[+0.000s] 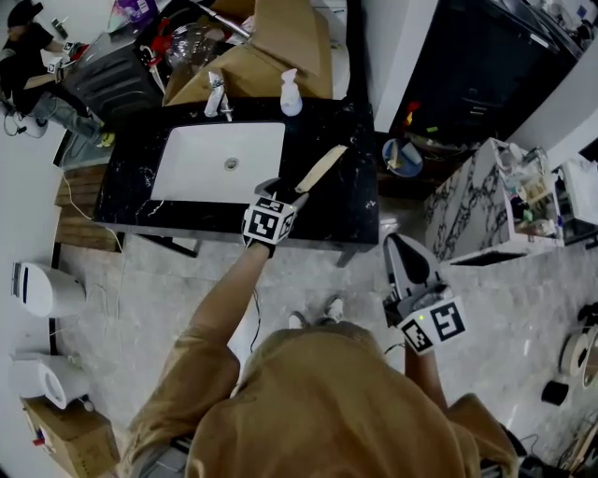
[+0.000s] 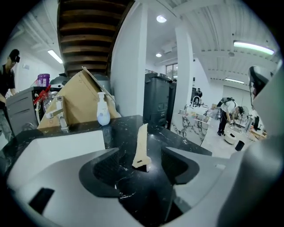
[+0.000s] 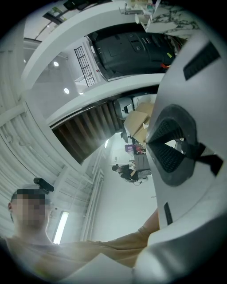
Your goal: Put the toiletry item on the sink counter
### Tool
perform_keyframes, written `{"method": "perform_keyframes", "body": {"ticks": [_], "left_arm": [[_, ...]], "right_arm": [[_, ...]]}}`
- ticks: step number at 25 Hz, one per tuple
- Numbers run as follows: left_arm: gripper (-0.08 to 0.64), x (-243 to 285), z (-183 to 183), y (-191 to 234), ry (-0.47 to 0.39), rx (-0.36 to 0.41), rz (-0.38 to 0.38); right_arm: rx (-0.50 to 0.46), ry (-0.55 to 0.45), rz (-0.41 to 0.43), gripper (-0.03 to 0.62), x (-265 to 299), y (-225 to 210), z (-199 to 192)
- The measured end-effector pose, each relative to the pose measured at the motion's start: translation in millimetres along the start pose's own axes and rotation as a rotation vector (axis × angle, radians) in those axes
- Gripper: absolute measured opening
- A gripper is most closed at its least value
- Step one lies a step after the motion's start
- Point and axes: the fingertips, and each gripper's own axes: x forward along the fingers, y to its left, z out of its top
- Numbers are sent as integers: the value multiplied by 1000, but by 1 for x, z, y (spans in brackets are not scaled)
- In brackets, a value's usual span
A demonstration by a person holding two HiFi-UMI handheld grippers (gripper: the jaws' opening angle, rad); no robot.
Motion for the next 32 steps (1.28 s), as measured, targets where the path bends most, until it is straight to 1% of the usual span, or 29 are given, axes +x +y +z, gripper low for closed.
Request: {"method": "perform_keyframes", "body": {"ticks": [5,9,11,13,15,16,17,20,23,28,32], "left_arm": [[282,-21,-15,10,-23,-34,20],[273,-33,-23,14,-39,-47,18],[243,-39,-26,13,-46,-51,10],[191,-47,-25,10,-71,-44,2],[73,-57,-22,8,-117,-37,0],[35,-62,-20,9,-141,-39,1],[21,-67,-17,10,-164,-45,1],[5,-86,-6,10,-231,-48,-8],[3,-114,9,11,-298,-17,-2],[3,-171,40,19,-424,55,73],[3,-221,55,23,-519,46,117]], "right_arm": [[-5,13,6,2,0,15,-4],[-11,22,10,2,0,30,-9],[-15,28,9,2,-1,35,-11],[-20,34,9,2,-2,40,-14],[-28,38,11,2,-2,45,-16],[-32,39,12,2,-1,47,-16],[-37,40,15,2,1,49,-16],[-50,42,21,2,4,55,-14],[-69,46,27,2,8,58,-12],[-107,34,35,2,17,59,1],[-128,15,28,2,19,57,14]]}}
